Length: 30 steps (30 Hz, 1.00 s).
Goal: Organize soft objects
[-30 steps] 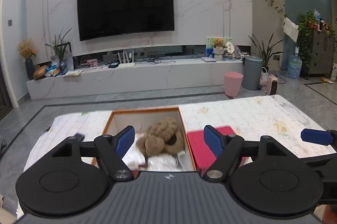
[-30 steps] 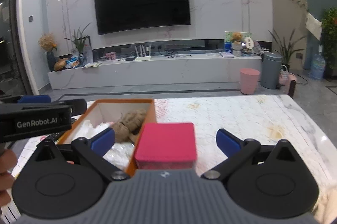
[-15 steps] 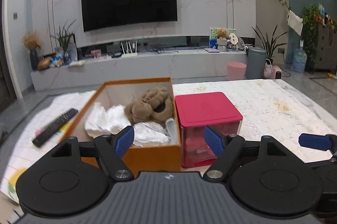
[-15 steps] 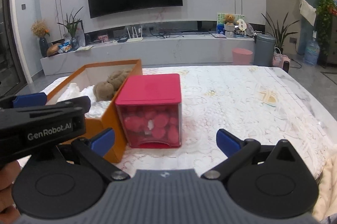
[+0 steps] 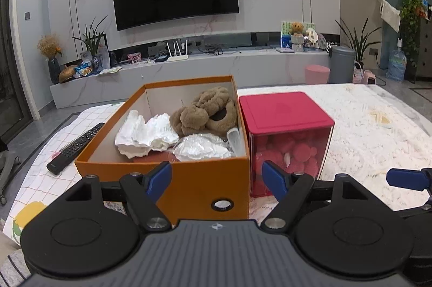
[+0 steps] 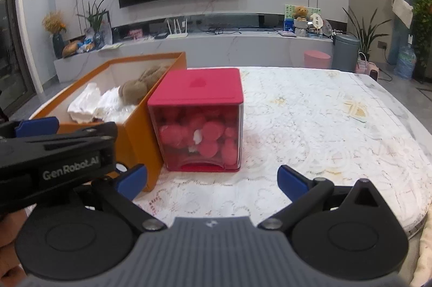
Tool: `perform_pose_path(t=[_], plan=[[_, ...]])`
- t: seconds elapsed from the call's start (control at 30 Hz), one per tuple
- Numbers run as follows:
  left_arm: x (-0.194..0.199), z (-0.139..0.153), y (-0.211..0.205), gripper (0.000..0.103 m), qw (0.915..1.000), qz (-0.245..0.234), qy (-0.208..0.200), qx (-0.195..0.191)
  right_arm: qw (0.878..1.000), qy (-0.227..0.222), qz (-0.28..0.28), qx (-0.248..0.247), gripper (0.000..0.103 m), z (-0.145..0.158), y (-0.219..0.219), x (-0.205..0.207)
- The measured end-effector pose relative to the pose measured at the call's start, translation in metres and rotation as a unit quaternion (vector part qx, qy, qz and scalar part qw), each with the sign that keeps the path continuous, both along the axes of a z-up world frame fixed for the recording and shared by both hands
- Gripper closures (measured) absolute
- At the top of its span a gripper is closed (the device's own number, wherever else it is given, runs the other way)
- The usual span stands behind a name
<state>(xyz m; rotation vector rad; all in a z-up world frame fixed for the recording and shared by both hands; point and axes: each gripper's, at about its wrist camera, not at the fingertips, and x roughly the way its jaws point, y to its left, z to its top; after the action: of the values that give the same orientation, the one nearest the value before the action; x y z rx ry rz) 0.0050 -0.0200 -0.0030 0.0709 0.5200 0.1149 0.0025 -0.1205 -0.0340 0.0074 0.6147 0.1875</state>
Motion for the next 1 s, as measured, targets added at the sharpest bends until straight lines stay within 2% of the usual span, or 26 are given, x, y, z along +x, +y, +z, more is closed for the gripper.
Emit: perform_pose_path(t=[0.13, 1.0], plan=[[0.0011, -0.0036, 0.0000, 0.014, 0.9999, -0.001, 0.012, 0.000, 1.000, 0.003, 0.004, -0.015, 0.003, -0.0063, 0.0043, 0.0021], [-0.0020, 0.0005, -0.0052, 0.014, 0.9999, -0.007, 0.015, -0.002, 1.000, 0.011, 0.004, -0.003, 0.003, -0.0080, 0.0012, 0.0004]])
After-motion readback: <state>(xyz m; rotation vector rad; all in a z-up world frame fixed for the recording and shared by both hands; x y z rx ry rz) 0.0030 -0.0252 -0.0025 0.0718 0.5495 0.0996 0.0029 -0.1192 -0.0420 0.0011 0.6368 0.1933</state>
